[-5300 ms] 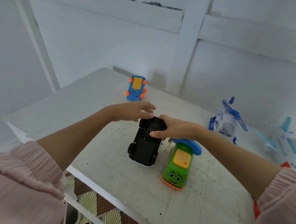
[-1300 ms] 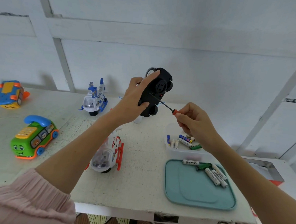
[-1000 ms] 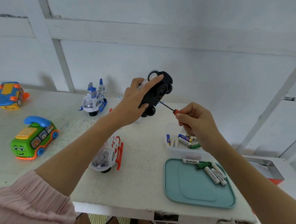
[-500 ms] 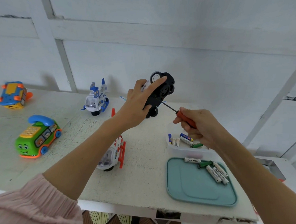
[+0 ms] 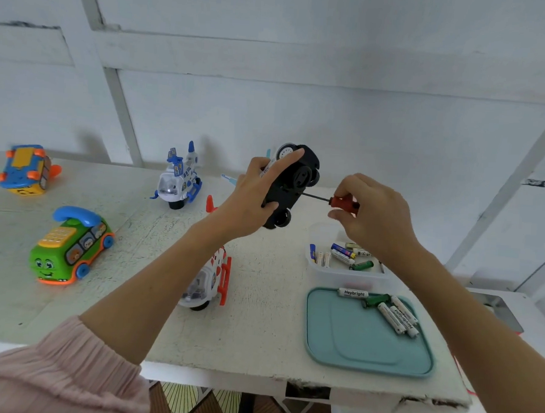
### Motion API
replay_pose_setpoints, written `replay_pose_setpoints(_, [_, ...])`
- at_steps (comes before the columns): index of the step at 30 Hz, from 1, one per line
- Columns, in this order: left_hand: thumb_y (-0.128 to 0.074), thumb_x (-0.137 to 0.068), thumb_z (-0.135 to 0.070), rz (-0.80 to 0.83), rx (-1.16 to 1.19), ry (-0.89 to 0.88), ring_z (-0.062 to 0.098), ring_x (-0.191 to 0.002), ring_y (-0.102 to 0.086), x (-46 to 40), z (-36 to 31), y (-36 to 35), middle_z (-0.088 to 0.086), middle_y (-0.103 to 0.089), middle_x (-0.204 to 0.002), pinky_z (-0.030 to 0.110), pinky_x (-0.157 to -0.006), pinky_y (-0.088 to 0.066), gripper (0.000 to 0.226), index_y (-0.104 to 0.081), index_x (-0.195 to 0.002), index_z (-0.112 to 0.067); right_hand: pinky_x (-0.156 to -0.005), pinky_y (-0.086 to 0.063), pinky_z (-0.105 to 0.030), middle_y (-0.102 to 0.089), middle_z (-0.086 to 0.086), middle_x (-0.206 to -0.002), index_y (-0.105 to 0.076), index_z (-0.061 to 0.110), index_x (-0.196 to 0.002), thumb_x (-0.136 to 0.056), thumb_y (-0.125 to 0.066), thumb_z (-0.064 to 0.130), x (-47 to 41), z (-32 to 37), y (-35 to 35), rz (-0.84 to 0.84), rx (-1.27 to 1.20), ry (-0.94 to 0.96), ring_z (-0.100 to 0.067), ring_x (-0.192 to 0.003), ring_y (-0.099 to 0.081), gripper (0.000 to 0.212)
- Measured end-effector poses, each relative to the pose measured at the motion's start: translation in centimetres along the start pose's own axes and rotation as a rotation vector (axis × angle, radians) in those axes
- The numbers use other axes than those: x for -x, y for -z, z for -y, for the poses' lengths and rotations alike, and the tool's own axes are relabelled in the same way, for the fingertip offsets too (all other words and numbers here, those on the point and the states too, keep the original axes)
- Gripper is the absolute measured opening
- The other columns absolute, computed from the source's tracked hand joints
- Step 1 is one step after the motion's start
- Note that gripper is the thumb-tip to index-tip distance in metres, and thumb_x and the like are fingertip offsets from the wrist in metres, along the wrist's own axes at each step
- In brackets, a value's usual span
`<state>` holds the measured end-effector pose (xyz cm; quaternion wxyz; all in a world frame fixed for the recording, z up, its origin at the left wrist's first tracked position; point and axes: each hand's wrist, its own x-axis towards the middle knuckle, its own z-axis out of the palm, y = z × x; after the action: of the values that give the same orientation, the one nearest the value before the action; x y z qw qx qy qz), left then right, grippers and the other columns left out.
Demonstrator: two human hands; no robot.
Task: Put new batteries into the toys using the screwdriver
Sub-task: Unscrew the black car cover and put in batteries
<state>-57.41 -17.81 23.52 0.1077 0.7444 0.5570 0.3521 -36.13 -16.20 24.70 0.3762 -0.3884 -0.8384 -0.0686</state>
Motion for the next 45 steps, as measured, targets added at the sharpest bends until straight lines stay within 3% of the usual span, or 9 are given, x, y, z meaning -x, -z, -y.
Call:
replay_pose_setpoints(5, [-0.049,-0.084,0.008,-0.027,0.012,0.015,0.033,-0.111,-0.043,-0.1,0.3,0.3,0.007,-0.029,-0.13,0.048,-0.097,-0.045,0.095,-0.011,-0.133,-0.063,-0.061,-0.045,-0.022,-0.07,0.003,-0.083,-0.066,0.018,-0.089,-0.086,-0.062,0.01,0.0,0.1,0.6,0.145,-0.527,-0.284,-0.019,-0.062,-0.053,0.009])
replay_pose_setpoints(13, [-0.049,-0.084,0.007,-0.084,0.02,0.019,0.031,-0.107,-0.045,0.0,-0.3,0.3,0.005,-0.028,-0.13,0.045,-0.095,-0.046,0.094,-0.008,-0.13,-0.064,-0.07,-0.048,-0.026,-0.066,-0.007,-0.085,-0.067,0.011,-0.089,-0.076,-0.069,-0.002,0.4,1.4,0.2,-0.039,-1.127,-0.605,-0.019,-0.073,-0.053,0.02])
replay_pose_setpoints(18, [-0.048,-0.083,0.007,-0.099,0.02,0.023,0.033,-0.106,-0.045,-0.1,-0.2,0.7,0.005,-0.028,-0.13,0.049,-0.096,-0.045,0.094,-0.01,-0.137,-0.061,-0.034,-0.038,-0.02,-0.062,-0.014,-0.054,-0.063,0.001,-0.086,-0.096,-0.037,0.044,0.0,1.8,0.9,0.266,-0.934,-0.812,-0.019,-0.034,-0.051,0.051])
replay_pose_setpoints(23, [-0.049,-0.084,0.007,-0.089,0.018,0.016,0.032,-0.107,-0.045,0.1,-0.2,0.9,0.005,-0.028,-0.13,0.048,-0.096,-0.046,0.094,-0.011,-0.135,-0.062,-0.042,-0.041,-0.018,-0.061,-0.006,-0.062,-0.066,0.007,-0.081,-0.082,-0.067,0.01,-0.2,1.7,1.2,0.047,-0.98,-0.679,-0.01,-0.042,-0.05,0.003])
replay_pose_setpoints(26, [-0.049,-0.084,0.006,-0.093,0.024,0.011,0.032,-0.109,-0.045,0.3,-0.2,0.9,0.006,-0.028,-0.131,0.048,-0.098,-0.045,0.096,-0.009,-0.134,-0.065,-0.058,-0.05,-0.02,-0.066,-0.005,-0.075,-0.066,0.011,-0.088,-0.077,-0.069,-0.002,0.1,1.6,1.0,0.01,-1.077,-0.628,-0.014,-0.061,-0.059,0.017])
replay_pose_setpoints(30, [-0.049,-0.084,0.007,-0.09,0.021,0.003,0.032,-0.109,-0.045,0.5,-0.3,0.9,0.006,-0.028,-0.132,0.046,-0.097,-0.045,0.094,-0.008,-0.134,-0.062,-0.034,-0.039,-0.02,-0.061,-0.01,-0.061,-0.061,0.009,-0.094,-0.092,-0.051,0.035,0.2,2.1,1.3,0.07,-1.015,-0.71,-0.018,-0.035,-0.051,0.028])
replay_pose_setpoints(36, [-0.048,-0.085,0.008,-0.102,0.033,-0.001,0.031,-0.106,-0.046,0.9,-0.4,0.8,0.007,-0.029,-0.131,0.041,-0.095,-0.045,0.092,-0.008,-0.133,-0.059,-0.05,-0.05,-0.022,-0.063,-0.009,-0.077,-0.061,0.006,-0.103,-0.082,-0.065,0.004,0.4,2.2,1.4,0.054,-1.094,-0.638,-0.019,-0.057,-0.062,0.021])
replay_pose_setpoints(40, [-0.048,-0.085,0.008,-0.114,0.048,-0.009,0.03,-0.105,-0.047,1.1,-0.4,0.7,0.008,-0.029,-0.129,0.032,-0.091,-0.043,0.091,-0.008,-0.132,-0.059,-0.037,-0.043,-0.021,-0.064,-0.012,-0.063,-0.062,0.008,-0.099,-0.092,-0.052,0.032,0.6,2.3,1.2,0.126,-1.084,-0.73,-0.021,-0.038,-0.055,0.026])
replay_pose_setpoints(45, [-0.048,-0.084,0.009,-0.141,0.08,-0.012,0.03,-0.106,-0.047,1.1,-0.5,0.6,0.006,-0.03,-0.127,0.028,-0.091,-0.041,0.092,-0.008,-0.132,-0.059,-0.048,-0.047,-0.019,-0.06,-0.01,-0.074,-0.065,0.009,-0.095,-0.078,-0.067,-0.003,0.9,2.0,0.8,0.04,-1.067,-0.646,-0.015,-0.051,-0.058,0.021])
